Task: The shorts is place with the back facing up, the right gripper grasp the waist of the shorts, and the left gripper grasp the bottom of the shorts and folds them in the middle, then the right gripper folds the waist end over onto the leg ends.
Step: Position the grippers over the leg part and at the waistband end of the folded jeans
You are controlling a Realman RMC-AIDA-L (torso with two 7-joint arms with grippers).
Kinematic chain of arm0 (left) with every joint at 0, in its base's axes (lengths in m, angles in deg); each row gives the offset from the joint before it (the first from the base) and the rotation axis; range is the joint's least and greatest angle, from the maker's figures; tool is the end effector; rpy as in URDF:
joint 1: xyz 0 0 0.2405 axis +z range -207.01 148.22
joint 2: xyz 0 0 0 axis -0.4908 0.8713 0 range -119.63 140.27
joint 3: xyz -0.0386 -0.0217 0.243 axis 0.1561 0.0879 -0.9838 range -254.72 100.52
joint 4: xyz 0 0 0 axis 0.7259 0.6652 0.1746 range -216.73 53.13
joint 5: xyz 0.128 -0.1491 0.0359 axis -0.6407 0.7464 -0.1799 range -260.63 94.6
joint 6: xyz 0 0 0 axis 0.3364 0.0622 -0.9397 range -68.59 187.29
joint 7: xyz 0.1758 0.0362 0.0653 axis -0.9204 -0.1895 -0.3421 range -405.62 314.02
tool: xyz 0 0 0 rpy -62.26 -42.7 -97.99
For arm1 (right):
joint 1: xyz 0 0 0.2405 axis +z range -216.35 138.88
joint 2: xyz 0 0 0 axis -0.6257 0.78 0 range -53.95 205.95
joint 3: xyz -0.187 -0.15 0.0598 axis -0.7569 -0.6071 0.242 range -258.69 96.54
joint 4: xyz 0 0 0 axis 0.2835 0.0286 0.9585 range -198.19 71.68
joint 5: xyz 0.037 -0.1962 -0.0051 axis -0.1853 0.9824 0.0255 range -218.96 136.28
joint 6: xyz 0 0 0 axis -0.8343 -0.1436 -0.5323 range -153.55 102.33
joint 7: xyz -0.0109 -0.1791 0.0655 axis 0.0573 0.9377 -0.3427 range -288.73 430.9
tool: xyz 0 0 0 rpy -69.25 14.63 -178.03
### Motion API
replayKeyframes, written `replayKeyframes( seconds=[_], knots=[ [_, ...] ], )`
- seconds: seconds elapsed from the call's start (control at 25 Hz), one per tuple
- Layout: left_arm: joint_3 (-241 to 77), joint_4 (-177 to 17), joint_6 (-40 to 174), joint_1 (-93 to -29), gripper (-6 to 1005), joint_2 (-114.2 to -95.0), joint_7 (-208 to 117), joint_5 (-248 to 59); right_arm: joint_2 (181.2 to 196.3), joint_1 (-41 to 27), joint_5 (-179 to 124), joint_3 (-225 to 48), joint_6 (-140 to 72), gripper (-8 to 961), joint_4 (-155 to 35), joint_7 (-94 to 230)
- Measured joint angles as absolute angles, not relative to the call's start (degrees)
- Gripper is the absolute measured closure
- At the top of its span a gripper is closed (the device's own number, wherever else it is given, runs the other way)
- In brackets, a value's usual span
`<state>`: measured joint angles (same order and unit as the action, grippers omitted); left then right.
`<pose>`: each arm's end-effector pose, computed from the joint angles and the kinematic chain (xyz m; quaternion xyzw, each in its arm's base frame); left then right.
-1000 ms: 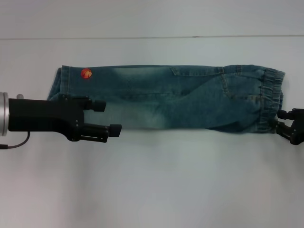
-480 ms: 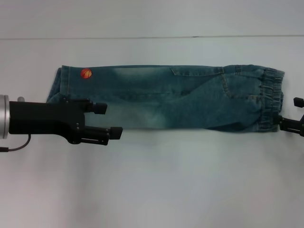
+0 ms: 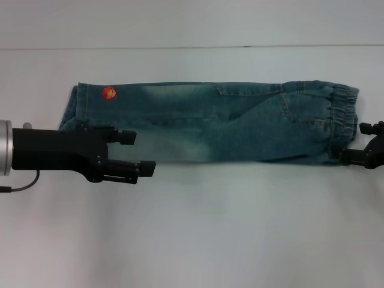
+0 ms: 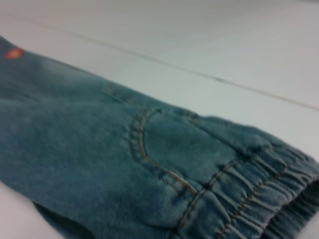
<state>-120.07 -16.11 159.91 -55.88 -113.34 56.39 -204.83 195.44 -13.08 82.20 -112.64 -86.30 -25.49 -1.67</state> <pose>-0.2021 0.3145 -0.0079 -0.9498 -0.2463 -0.1714 0.0886 0.3528 0.3628 -0.0066 -0.8855 0.2813 0.0668 0.3637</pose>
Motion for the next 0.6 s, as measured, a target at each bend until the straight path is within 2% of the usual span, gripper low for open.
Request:
replayKeyframes(
  seconds=[0.6],
  knots=[
    [-120.1,-16.1,160.0,-55.8,97,-113.34,56.3,-204.8,195.51,-10.8,82.6,-115.2,-84.4,38,-28.0,-2.0]
  ],
)
